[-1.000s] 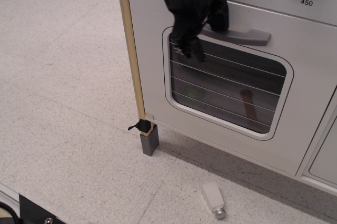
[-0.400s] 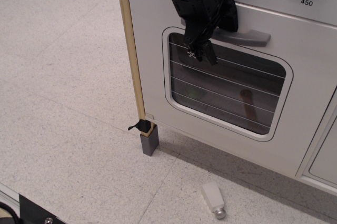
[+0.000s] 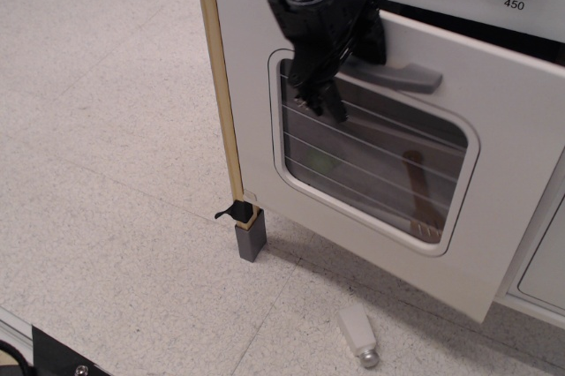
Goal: Open oven
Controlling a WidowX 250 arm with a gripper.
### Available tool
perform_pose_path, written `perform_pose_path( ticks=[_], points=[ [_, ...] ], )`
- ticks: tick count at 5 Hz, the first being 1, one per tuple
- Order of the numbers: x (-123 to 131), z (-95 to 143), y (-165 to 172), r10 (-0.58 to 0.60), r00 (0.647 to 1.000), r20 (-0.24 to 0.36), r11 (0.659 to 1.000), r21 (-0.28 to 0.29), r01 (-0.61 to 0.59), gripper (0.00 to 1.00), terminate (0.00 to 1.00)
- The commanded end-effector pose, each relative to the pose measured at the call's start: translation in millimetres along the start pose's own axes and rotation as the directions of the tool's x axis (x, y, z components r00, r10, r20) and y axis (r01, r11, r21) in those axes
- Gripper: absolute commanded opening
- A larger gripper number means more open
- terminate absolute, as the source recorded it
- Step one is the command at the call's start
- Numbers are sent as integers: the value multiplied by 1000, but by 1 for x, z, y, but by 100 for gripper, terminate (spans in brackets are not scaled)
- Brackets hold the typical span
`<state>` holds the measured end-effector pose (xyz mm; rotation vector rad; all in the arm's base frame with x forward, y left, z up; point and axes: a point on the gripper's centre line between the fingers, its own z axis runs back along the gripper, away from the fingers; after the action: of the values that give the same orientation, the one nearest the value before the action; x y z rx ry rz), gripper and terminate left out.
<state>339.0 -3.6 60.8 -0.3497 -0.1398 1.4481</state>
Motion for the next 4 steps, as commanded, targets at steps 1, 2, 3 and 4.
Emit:
perform_pose_path(
  ticks=[1, 2, 3, 4],
  points=[
    [31, 22, 28, -93, 996, -1, 995, -20, 93, 100, 0],
    [52, 29, 44, -190, 980, -66, 982, -24, 189, 100, 0],
    [70, 35, 54, -333, 939, -83, 942, 2, 335, 100, 0],
    [82, 41, 54, -438, 897, -62, 898, 23, 440, 100, 0]
  ],
)
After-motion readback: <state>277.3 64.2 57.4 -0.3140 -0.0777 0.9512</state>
